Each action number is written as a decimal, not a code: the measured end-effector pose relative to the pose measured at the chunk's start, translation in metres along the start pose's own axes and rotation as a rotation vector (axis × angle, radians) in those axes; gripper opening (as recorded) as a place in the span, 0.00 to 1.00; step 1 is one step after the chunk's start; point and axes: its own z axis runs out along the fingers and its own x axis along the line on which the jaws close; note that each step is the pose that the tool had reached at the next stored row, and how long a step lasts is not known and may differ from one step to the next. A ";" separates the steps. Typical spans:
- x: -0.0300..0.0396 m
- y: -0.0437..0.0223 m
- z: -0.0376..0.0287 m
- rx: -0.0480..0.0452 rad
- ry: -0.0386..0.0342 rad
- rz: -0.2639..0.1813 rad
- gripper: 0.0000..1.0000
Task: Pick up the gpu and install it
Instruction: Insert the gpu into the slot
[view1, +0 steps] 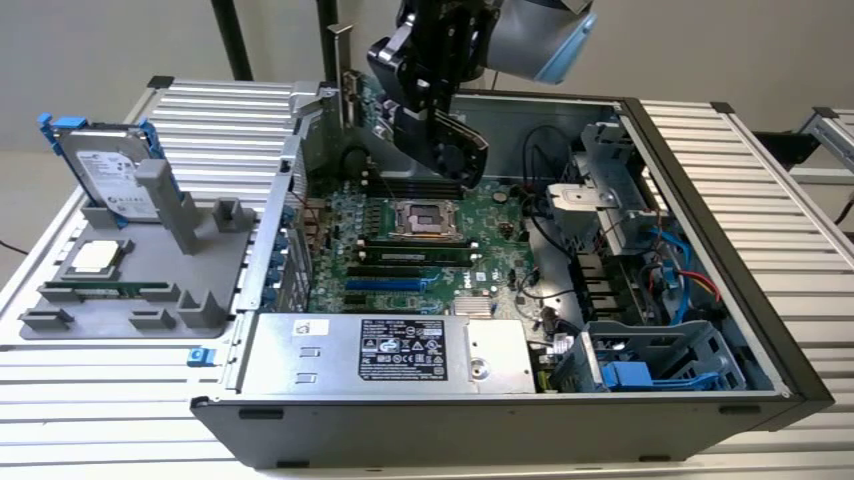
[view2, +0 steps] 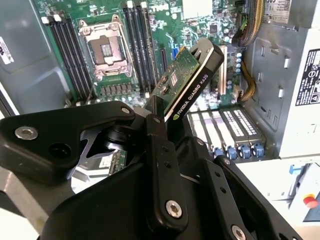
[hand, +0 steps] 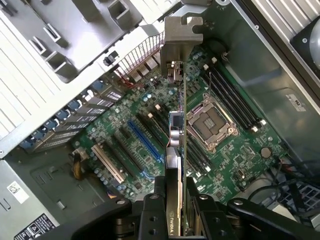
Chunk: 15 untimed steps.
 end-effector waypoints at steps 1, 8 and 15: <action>0.0000 -0.0001 0.0000 0.0000 0.0002 -0.004 0.00; -0.0004 -0.0004 0.0000 -0.0005 0.0014 -0.034 0.00; -0.0006 -0.0007 0.0000 -0.0013 0.0035 -0.086 0.00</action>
